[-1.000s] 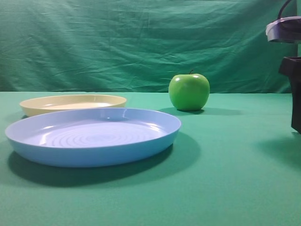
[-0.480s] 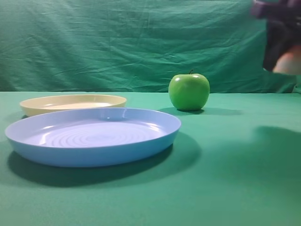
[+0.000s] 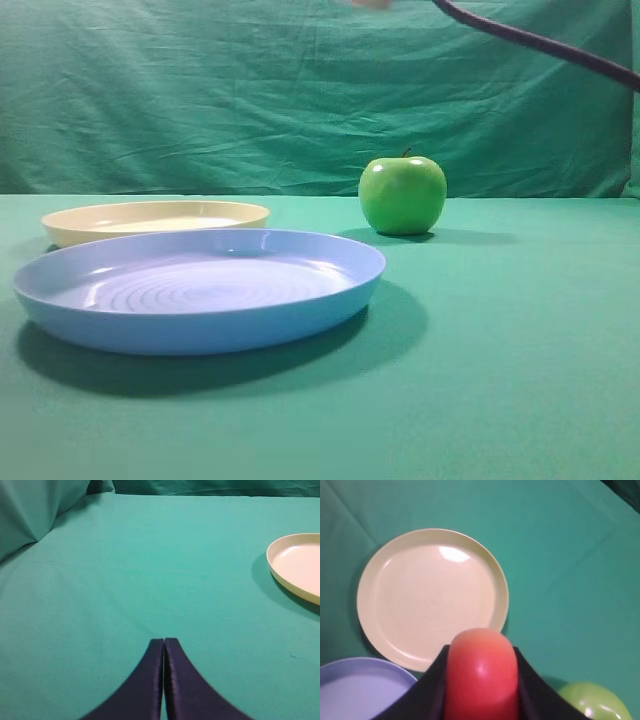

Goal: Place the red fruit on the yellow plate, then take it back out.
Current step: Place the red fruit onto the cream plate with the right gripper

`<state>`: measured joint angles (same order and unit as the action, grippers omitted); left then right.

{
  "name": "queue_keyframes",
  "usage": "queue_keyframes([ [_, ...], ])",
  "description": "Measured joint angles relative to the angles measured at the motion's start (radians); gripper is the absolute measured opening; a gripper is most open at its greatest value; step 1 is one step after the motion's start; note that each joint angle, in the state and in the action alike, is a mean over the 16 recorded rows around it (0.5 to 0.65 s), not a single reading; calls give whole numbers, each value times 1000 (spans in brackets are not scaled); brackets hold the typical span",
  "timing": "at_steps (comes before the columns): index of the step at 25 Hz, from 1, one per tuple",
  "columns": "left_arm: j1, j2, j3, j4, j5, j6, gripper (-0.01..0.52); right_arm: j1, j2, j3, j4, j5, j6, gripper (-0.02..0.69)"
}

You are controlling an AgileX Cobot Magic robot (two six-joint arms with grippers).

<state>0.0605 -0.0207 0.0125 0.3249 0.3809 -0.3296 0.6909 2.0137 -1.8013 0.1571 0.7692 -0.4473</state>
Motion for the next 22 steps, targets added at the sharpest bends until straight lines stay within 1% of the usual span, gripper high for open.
queue_keyframes([
  [9,0,0,0,0,0,0,0,50,202,-72,2,-146,-45,205],
  [12,0,0,0,0,0,0,0,52,243,-75,4,-195,-53,227],
  [15,0,0,0,0,0,0,0,53,270,-75,5,-229,-56,282],
  [22,0,0,0,0,0,0,0,53,295,-77,8,-243,-57,472],
])
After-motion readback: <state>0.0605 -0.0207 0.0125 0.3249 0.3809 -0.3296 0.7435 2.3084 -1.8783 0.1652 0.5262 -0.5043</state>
